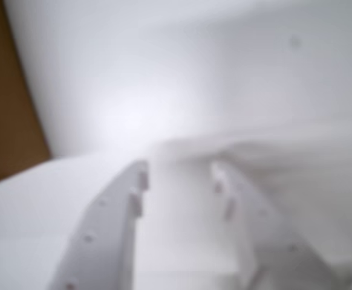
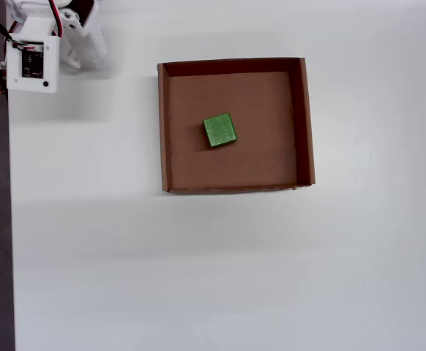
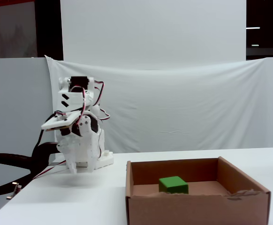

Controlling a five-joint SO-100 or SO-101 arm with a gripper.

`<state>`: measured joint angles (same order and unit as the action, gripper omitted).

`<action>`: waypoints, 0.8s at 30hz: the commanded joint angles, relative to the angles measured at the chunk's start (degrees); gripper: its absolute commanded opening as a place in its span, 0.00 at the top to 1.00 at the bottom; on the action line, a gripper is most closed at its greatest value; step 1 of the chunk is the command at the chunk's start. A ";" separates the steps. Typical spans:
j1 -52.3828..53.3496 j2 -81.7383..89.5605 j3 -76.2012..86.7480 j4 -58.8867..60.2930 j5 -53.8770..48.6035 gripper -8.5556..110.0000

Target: Grasp a green cube and put it in a box.

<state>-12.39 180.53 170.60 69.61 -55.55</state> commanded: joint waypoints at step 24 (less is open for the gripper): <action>-0.62 1.76 -0.26 0.97 0.79 0.76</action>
<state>-12.48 181.85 170.60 70.14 -54.84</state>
